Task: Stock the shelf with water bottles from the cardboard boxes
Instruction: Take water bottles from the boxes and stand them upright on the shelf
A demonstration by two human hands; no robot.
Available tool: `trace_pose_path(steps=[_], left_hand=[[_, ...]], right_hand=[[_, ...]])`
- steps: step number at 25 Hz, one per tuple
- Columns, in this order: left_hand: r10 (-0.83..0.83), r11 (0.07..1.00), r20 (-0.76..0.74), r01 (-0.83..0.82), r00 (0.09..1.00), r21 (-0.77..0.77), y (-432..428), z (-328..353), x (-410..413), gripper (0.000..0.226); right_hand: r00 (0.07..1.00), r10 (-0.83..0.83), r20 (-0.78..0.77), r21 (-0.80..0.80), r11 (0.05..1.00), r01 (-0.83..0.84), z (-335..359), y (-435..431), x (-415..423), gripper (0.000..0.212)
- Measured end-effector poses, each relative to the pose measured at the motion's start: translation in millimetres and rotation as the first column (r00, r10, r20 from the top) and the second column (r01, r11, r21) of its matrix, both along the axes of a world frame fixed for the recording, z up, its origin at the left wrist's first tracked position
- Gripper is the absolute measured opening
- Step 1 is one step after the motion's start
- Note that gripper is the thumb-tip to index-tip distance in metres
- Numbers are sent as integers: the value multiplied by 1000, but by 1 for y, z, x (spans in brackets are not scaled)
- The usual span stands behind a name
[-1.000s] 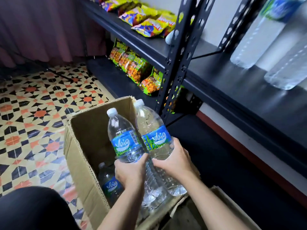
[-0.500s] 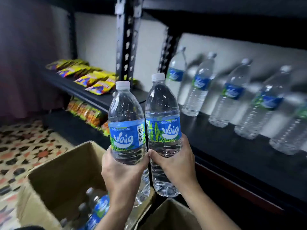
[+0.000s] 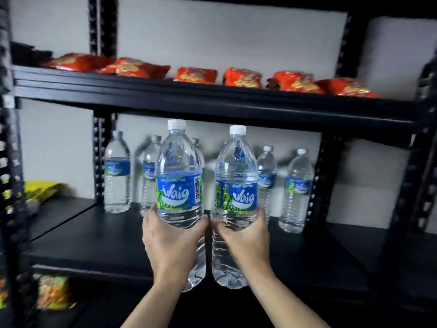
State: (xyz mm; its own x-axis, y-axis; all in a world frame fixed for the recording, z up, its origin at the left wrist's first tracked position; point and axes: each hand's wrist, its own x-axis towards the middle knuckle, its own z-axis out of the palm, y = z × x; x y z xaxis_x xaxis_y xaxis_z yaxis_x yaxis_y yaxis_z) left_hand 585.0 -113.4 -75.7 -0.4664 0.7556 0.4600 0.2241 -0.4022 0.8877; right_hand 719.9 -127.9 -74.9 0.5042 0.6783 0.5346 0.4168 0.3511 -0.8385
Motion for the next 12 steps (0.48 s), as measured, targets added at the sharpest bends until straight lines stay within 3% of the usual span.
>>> trace_pose_path(steps=[5,12], left_hand=[[-118,993,-40,118,992,5,25,10,68,95],[-205,979,-57,205,977,-2,54,-3,138,80]], right_hand=[[991,-136,-11,-23,991,136,-1,8,73,88],[959,-282,18,-41,958,282,-11,32,150,86]])
